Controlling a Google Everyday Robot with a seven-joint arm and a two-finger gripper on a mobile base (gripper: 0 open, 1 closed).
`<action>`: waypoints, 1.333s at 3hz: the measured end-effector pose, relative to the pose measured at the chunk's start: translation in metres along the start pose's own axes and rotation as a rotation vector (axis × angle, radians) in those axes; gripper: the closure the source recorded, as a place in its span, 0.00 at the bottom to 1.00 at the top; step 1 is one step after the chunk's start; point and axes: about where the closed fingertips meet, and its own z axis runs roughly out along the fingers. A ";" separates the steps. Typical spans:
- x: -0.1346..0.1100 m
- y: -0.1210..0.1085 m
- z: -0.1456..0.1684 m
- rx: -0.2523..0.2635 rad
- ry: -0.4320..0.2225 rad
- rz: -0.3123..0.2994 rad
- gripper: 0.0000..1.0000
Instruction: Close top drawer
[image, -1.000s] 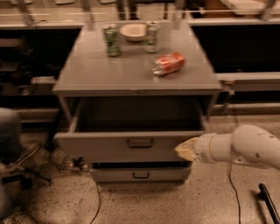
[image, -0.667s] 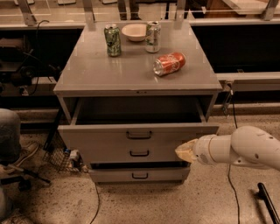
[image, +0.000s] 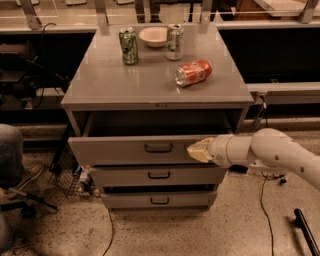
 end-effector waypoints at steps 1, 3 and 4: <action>-0.021 -0.012 0.017 -0.004 -0.060 -0.025 1.00; -0.033 -0.020 0.018 0.004 -0.119 -0.038 1.00; -0.016 -0.014 -0.011 0.039 -0.090 -0.028 1.00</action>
Offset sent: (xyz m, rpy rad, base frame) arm 0.0510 0.0188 0.0205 0.0783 -0.1166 0.0271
